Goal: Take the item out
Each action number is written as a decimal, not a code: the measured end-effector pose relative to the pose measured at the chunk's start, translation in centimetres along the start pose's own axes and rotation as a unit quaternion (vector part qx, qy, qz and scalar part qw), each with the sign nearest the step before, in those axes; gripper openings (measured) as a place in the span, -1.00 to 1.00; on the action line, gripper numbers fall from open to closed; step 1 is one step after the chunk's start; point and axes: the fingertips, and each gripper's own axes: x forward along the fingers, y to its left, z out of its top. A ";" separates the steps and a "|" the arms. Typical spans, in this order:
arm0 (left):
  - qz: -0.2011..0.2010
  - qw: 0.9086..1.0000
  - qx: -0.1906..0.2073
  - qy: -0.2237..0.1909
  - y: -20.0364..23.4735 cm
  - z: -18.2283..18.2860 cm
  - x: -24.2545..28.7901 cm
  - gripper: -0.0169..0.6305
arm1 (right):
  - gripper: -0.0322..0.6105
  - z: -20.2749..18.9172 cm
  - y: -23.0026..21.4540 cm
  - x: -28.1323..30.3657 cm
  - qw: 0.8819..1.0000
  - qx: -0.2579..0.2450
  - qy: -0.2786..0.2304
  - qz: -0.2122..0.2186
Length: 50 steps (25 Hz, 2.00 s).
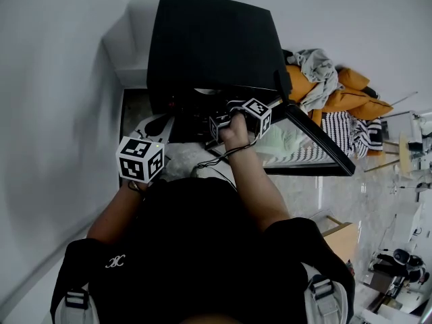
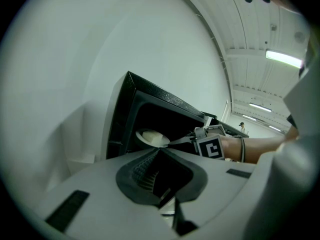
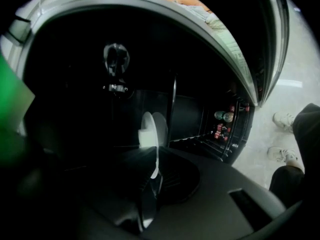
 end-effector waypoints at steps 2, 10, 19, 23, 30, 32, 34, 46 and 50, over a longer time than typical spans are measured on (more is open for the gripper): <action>-0.003 1.000 0.000 0.002 0.0 -0.1 0.0 -0.92 | -0.83 -0.2 -0.2 -0.5 1.000 0.000 -0.001 0.000; -0.019 1.000 0.001 0.009 -0.4 -0.4 0.3 -0.92 | -0.83 -0.5 -0.8 -2.1 1.000 -0.004 -0.010 0.006; -0.032 0.999 -0.002 0.016 -0.5 -0.7 0.4 -0.92 | -0.83 -0.7 -1.5 -3.8 1.000 -0.016 -0.019 0.006; -0.034 0.999 -0.008 0.018 -0.4 -0.7 0.4 -0.92 | -0.80 -1.1 -0.9 -3.7 0.999 -0.042 -0.016 0.024; -0.033 0.999 -0.031 0.016 0.2 -0.9 0.2 -0.92 | -0.60 -1.7 -0.4 -2.4 0.998 -0.044 -0.009 0.032; -0.032 0.999 -0.034 0.016 0.2 -1.0 0.1 -0.92 | -0.61 -2.0 -0.6 -1.9 0.999 -0.036 -0.004 0.034; -0.031 0.999 -0.035 0.015 0.3 -1.0 0.0 -0.92 | -0.61 -2.3 -0.8 -1.4 0.999 -0.027 0.001 0.035; -0.036 0.999 -0.038 0.014 0.4 -1.0 -0.3 -0.92 | -0.83 -2.6 -0.7 -1.7 0.998 -0.014 0.000 0.059; -0.042 0.998 -0.034 0.017 0.2 -1.1 -0.1 -0.92 | -0.83 -2.5 -1.3 -2.4 0.998 -0.006 -0.004 0.068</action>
